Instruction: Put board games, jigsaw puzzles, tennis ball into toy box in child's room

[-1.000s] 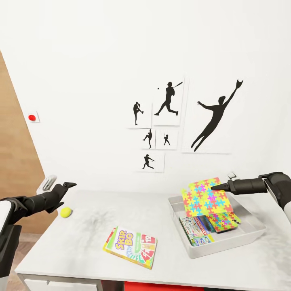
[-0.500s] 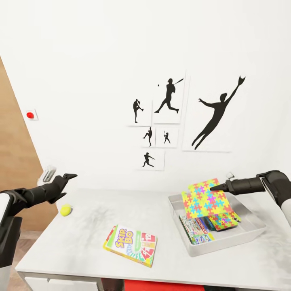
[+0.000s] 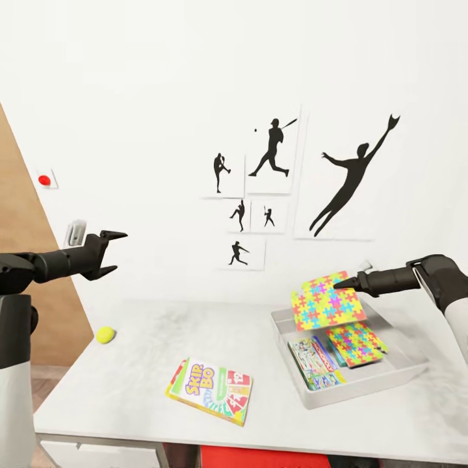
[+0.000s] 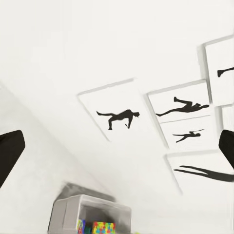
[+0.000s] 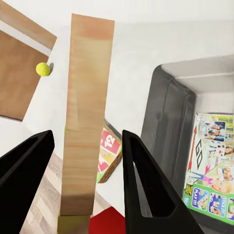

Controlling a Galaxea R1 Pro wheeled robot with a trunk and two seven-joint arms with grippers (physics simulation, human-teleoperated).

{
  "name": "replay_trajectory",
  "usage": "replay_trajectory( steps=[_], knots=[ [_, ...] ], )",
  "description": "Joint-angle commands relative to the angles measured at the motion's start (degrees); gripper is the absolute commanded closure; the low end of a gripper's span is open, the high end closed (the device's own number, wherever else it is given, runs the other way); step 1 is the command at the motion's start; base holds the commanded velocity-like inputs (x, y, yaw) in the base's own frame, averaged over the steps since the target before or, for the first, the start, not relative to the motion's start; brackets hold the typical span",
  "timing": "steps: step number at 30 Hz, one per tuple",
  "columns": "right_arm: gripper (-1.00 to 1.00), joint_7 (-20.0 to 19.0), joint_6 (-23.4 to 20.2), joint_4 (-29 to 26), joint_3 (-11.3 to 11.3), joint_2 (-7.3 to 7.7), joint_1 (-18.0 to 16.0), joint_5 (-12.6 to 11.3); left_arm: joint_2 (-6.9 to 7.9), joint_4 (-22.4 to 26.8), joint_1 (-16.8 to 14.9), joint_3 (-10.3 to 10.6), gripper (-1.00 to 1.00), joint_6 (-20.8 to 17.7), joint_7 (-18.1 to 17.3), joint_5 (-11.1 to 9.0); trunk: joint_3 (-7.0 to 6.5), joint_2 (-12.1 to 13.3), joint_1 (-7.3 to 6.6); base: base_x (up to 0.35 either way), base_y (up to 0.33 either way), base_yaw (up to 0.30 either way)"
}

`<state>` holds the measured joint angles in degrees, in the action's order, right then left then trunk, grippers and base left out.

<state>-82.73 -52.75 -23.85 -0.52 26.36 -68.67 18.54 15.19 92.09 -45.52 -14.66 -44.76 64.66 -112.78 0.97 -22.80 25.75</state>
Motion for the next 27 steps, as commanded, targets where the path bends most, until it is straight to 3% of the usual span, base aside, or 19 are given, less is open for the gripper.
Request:
replay_trajectory(
  steps=[1, 7, 15, 16, 27],
  knots=[
    [1.0, -0.4, -0.6, -0.1, 0.0, -0.09, -0.2, 0.5, -0.02, 0.0, -0.2, -0.1, -1.0, -0.1, 0.9, -0.6, 0.2, -0.1, 0.03, 0.0, 0.0, 0.0],
    [1.0, -0.4, -0.6, 0.0, 0.1, -0.46, -0.5, 0.5, -0.05, 0.0, -1.3, 0.5, -1.0, 0.6, 2.3, -0.9, 0.77, -0.1, 0.03, 0.0, 0.0, 0.0],
    [1.0, -0.6, -0.6, 0.1, 0.2, -1.01, -0.5, 2.7, -0.26, -0.5, -3.1, 4.5, -1.0, 1.0, 2.9, -1.0, 1.52, -0.1, 0.03, 0.0, 0.0, 0.0],
    [1.0, -0.8, -0.6, 0.1, 0.2, -1.15, -0.4, 4.0, -0.46, -0.7, -3.9, 5.3, -1.0, 1.1, 3.0, -1.0, 1.61, -0.1, 0.03, 0.0, 0.0, 0.0],
    [1.0, -0.9, -0.1, 0.1, 0.3, -1.33, -0.2, 5.4, -0.6, -1.0, -4.7, 6.2, -1.0, 1.1, 3.1, -1.1, 2.65, -0.1, 0.03, 0.0, 0.0, 0.0]
  ],
)
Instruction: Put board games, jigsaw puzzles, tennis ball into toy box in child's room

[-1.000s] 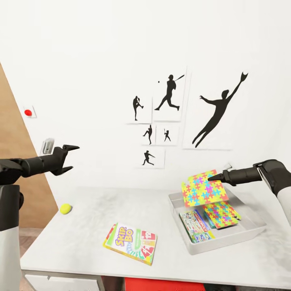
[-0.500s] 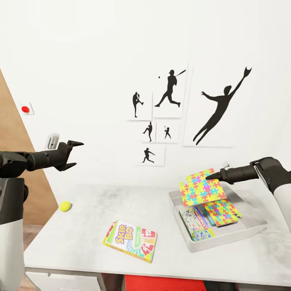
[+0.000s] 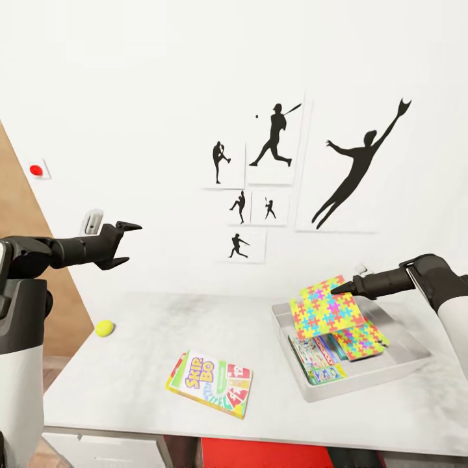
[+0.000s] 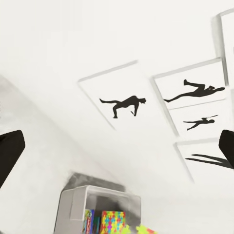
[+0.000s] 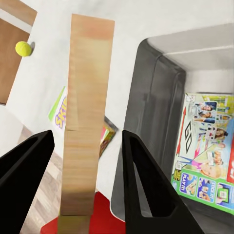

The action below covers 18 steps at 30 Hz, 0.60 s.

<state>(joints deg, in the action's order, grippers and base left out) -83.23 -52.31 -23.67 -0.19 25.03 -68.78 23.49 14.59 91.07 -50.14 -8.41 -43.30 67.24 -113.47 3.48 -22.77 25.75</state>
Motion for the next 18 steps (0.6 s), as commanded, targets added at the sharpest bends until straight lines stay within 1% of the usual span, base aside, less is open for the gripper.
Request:
replay_trajectory(
  steps=[1, 9, 12, 13, 15, 16, 18],
  knots=[
    [1.0, -0.4, -0.5, -0.1, 0.0, 0.01, -0.1, 0.5, -0.01, 0.0, -0.1, -0.1, -1.0, -0.4, 0.5, -0.4, 0.24, -0.1, 0.04, 0.0, 0.0, 0.0],
    [1.0, -0.4, -0.3, -0.1, 0.3, 0.06, -0.1, 0.6, 0.0, 0.0, -0.1, 0.0, -1.0, -0.4, 0.5, -0.5, 0.99, -0.1, 0.04, 0.0, 0.0, 0.0],
    [1.0, -0.5, -0.2, -0.1, 1.6, 0.08, -0.2, 0.6, 0.0, 0.0, -0.1, 0.0, -1.0, -0.4, 0.5, -0.6, 1.27, -0.1, 0.04, 0.0, 0.0, 0.0],
    [1.0, -0.5, -0.2, -0.1, 1.6, 0.08, -0.2, 0.6, 0.0, 0.0, -0.1, 0.0, -1.0, -0.4, 0.5, -0.6, 1.37, -0.1, 0.04, 0.0, 0.0, 0.0],
    [1.0, -0.5, -0.2, -0.1, 2.8, 0.12, -0.3, 0.6, 0.0, 0.0, -0.1, 0.0, -1.0, -0.4, 0.5, -0.6, 1.55, -0.1, 0.04, 0.0, 0.0, 0.0],
    [1.0, -0.5, -0.2, -0.1, 2.8, 0.12, -0.3, 0.6, 0.0, 0.0, -0.1, 0.0, -1.0, -0.4, 0.5, -0.6, 1.65, -0.1, 0.04, 0.0, 0.0, 0.0],
    [1.0, -0.7, -0.2, -0.1, 3.7, 0.12, -0.3, 0.6, 0.01, 0.0, -0.2, 0.0, -1.0, -0.4, 0.5, -0.6, 1.84, -0.1, 0.04, 0.0, 0.0, 0.0]
  ],
)
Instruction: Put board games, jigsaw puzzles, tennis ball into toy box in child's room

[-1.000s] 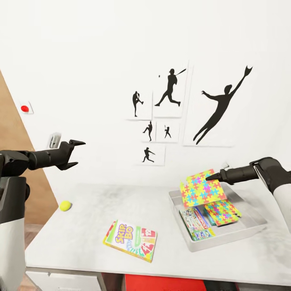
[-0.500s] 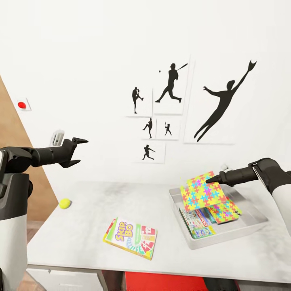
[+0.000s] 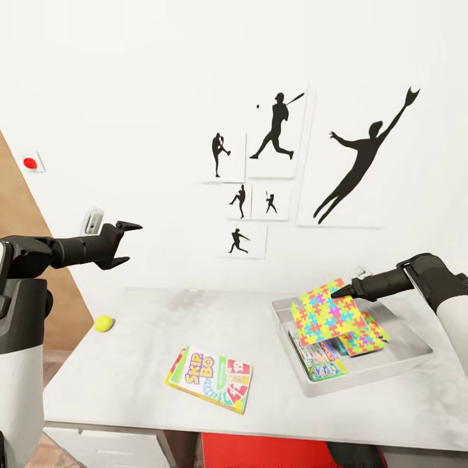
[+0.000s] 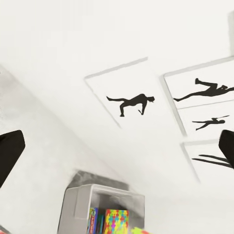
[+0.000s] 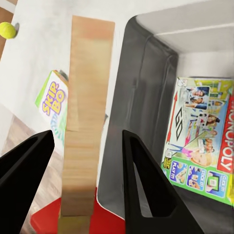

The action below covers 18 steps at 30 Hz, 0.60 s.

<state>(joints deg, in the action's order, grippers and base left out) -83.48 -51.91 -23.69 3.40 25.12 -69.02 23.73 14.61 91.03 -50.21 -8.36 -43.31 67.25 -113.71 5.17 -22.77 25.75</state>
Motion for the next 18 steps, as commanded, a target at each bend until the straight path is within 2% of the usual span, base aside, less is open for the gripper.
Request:
replay_trajectory(
  steps=[1, 7, 18],
  knots=[
    [1.0, -0.6, -0.5, -0.1, 0.5, 0.03, -0.1, 0.4, 0.01, 0.0, -0.1, -0.1, -1.0, -0.4, 0.5, -0.4, 0.24, -0.1, 0.04, 0.0, 0.0, 0.0],
    [1.0, -2.8, 0.7, -0.1, 1.8, 0.07, -0.1, 0.3, 0.15, 0.0, -0.1, -0.1, -1.0, -0.4, 0.6, -0.5, 0.8, -0.1, 0.04, 0.0, 0.0, 0.0],
    [1.0, -4.1, 2.0, -0.1, 2.1, 0.16, -0.3, 0.4, 0.24, 0.0, -0.2, -0.1, -1.0, -0.4, 0.6, -0.5, 1.84, -0.1, 0.04, 0.0, 0.0, 0.0]
  ],
)
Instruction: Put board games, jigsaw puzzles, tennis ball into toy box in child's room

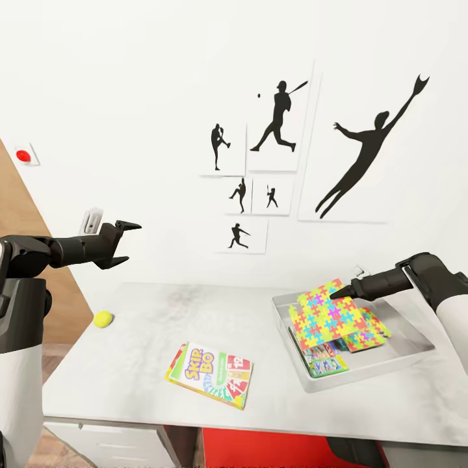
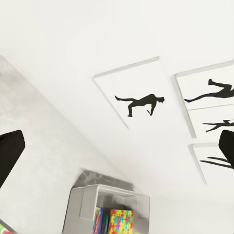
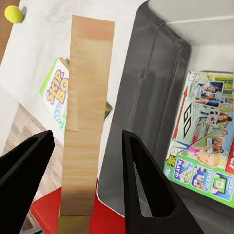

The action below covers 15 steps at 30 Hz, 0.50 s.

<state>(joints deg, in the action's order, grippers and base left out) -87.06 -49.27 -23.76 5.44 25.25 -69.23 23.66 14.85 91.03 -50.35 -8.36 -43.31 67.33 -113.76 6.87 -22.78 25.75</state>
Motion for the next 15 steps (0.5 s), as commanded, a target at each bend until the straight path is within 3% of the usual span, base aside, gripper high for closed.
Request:
replay_trajectory(
  steps=[1, 15],
  knots=[
    [1.0, -0.5, -0.6, -0.1, 0.1, 0.05, -0.1, 0.4, -0.01, 0.0, -0.1, -0.1, -1.0, -0.4, 0.5, -0.4, 0.23, -0.1, 0.04, 0.0, 0.0, 0.0],
    [1.0, -0.6, -0.5, -0.3, 0.1, 0.44, -0.2, 0.5, 0.0, 0.0, -0.1, -0.1, -1.0, -0.4, 0.5, -0.4, 1.55, -0.1, 0.04, 0.0, 0.0, 0.0]
  ],
)
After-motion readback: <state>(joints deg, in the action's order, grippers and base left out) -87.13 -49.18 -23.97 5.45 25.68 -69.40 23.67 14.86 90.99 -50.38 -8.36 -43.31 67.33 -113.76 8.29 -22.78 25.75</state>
